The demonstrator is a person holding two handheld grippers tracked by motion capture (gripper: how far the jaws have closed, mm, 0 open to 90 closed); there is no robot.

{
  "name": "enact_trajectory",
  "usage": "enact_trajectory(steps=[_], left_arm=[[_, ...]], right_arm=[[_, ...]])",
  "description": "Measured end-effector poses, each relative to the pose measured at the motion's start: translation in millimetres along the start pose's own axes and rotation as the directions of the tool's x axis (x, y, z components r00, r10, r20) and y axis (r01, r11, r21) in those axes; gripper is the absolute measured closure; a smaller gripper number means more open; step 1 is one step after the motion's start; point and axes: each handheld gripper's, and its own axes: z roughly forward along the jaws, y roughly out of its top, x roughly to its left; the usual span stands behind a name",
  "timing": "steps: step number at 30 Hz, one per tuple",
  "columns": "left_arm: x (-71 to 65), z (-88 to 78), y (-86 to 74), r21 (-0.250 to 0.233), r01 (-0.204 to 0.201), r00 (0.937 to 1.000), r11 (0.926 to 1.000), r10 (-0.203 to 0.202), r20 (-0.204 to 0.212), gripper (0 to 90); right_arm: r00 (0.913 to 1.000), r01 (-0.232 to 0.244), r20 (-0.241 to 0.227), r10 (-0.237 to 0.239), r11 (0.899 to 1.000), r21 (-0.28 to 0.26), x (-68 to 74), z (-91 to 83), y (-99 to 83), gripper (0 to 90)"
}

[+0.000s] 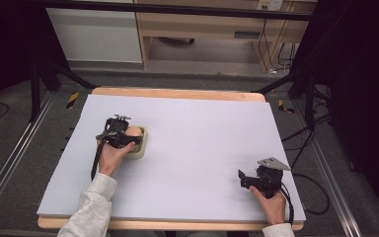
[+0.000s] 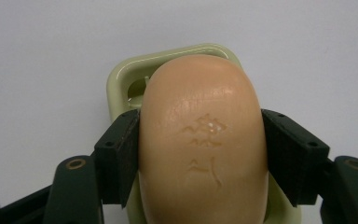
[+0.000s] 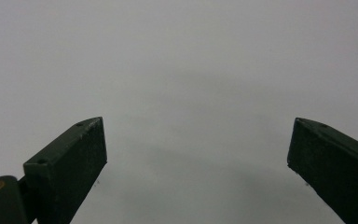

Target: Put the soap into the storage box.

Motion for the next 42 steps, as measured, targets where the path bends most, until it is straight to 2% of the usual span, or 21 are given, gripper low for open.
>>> enact_trajectory(steps=[13, 42], left_arm=[[-0.3, 3.8, -1.1, 0.015, 0.002, 1.0, 0.9999, -0.002, 0.0, 31.7], [-4.1, 7.4, -1.8, 0.01, 0.005, 0.9998, 0.9999, -0.005, -0.02, 31.4]], right_arm=[[1.0, 0.0, 0.0, 0.0, 1.0, 0.0, -0.2, 0.0, 0.1, 4.9], [1.0, 0.005, 0.002, -0.005, 1.0, 0.0, 0.1, -0.1, 0.2, 4.9]])
